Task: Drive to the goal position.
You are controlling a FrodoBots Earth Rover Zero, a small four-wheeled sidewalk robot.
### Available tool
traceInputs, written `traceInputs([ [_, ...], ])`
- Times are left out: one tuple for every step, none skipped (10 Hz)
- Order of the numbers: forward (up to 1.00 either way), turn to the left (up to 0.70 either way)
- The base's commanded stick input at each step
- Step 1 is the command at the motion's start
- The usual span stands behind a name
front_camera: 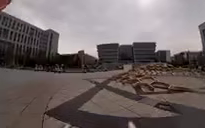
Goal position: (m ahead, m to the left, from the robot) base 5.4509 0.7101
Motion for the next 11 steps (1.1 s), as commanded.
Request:
traceInputs([
  [0.70, 0.01],
  [0.70, 0.00],
  [0.70, 0.00],
  [0.70, 0.00],
  [0.70, 0.00],
  [0.70, 0.00],
  [0.70, 0.00],
  [0.70, 0.00],
  [0.70, 0.00],
  [0.70, 0.00],
  [0.70, 0.00],
])
